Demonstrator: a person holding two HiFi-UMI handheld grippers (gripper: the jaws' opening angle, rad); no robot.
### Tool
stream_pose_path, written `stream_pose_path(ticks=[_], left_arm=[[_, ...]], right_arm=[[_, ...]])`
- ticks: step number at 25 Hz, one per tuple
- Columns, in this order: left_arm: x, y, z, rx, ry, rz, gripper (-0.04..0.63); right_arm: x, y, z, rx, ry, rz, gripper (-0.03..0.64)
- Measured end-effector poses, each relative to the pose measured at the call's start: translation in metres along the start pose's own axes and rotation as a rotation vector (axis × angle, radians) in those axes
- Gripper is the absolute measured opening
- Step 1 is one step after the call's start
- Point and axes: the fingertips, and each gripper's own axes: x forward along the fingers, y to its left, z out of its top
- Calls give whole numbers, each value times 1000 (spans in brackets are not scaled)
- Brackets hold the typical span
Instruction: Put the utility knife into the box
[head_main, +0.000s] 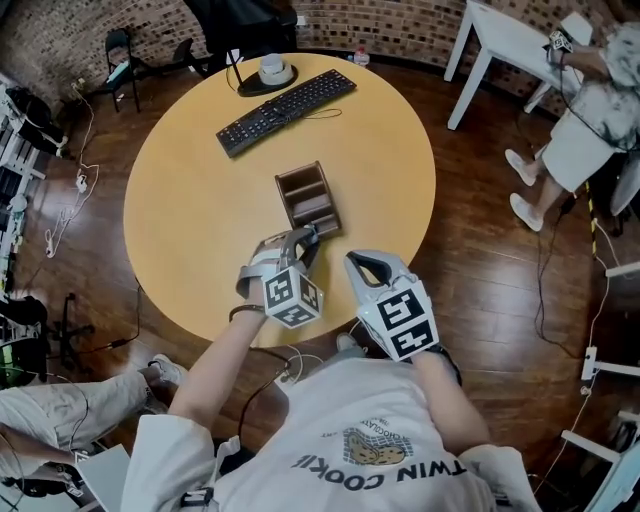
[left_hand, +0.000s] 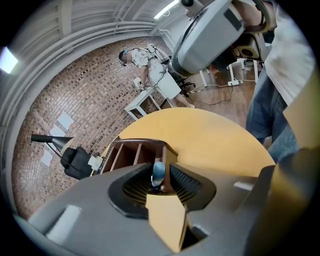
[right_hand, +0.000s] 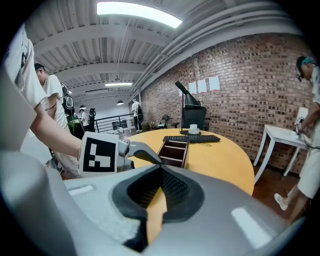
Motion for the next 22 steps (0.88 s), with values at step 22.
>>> stream_pose_path(ticks=[22], left_arm=[[-66, -34, 74, -376, -10, 165, 115]], right_arm=[[-53, -12, -31, -3, -34, 163, 2]])
